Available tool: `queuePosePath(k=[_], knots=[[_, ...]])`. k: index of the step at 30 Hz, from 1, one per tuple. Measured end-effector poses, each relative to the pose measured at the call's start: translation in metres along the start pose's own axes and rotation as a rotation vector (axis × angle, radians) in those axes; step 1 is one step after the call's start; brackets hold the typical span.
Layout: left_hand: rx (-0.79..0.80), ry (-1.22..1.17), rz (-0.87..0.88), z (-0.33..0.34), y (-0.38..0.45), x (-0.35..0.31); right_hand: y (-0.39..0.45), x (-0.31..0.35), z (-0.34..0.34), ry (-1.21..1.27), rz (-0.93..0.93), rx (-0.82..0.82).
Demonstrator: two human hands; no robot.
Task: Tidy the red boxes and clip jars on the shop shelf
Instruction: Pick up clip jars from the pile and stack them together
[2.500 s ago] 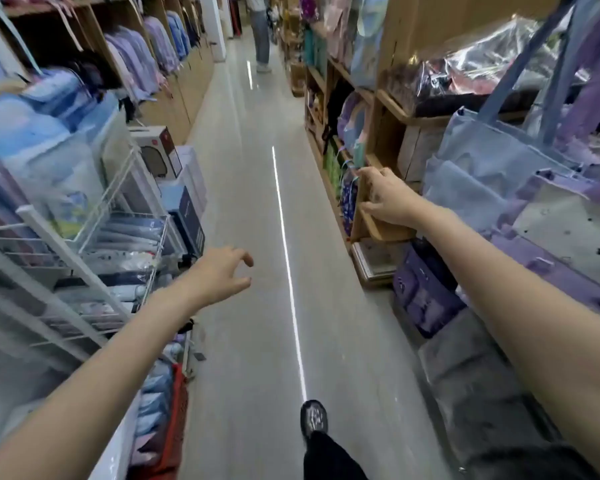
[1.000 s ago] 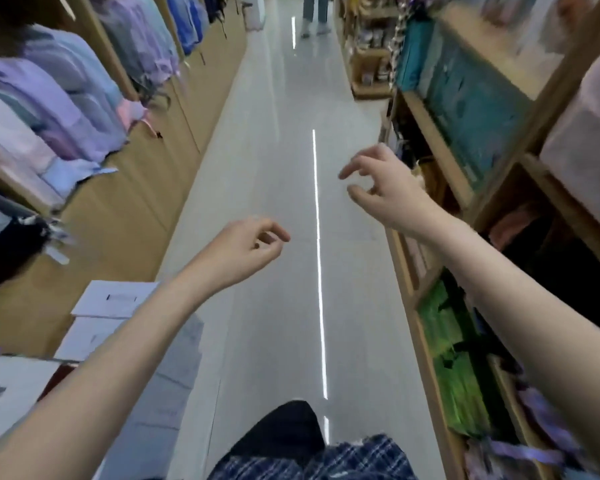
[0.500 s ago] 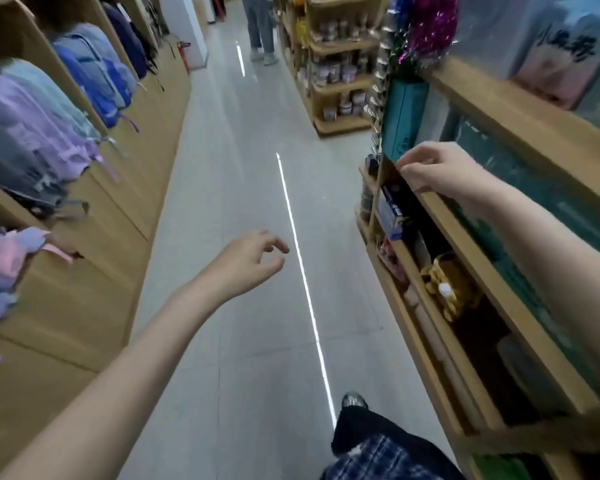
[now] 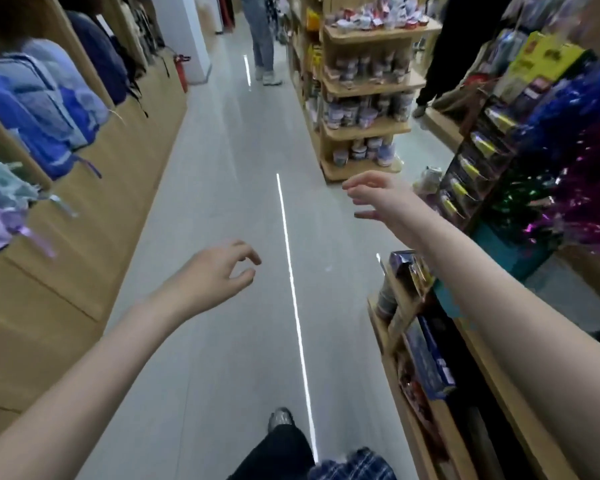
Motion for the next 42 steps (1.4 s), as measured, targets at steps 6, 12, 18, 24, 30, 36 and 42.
queuePosePath(k=[6, 12, 18, 24, 30, 36, 42], knots=[[0.052, 0.067, 0.07, -0.045, 0.22, 0.088, 0.223, 0.007, -0.039, 0.094, -0.011, -0.161], [-0.063, 0.047, 0.07, -0.103, 0.434, 0.125, 0.388, 0.052, -0.15, 0.069, -0.04, -0.485], [-0.079, -0.157, 0.255, -0.111, 0.65, 0.109, 0.561, 0.047, -0.222, -0.42, -0.142, -0.447], [-0.035, -0.189, 0.147, -0.136, 0.848, 0.157, 0.742, 0.042, -0.31, -0.728, -0.079, -0.334], [-0.086, -0.202, 0.045, -0.168, 1.024, 0.202, 0.903, 0.048, -0.374, -0.807, -0.079, -0.254], [-0.162, -0.227, 0.171, -0.168, 1.21, 0.182, 1.046, 0.029, -0.449, -0.825, -0.06, -0.286], [-0.137, -0.247, 0.189, -0.168, 1.36, 0.173, 1.162, 0.022, -0.53, -0.802, -0.014, -0.31]])
Point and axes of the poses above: each hand's wrist, its own y-axis towards the middle knuckle, its own z-axis out of the palm, x = y × z, the point moved 7 cm from there along y, towards the middle knuckle, and after that the axes turned 4 degrees about x, right-handed, at the moved point
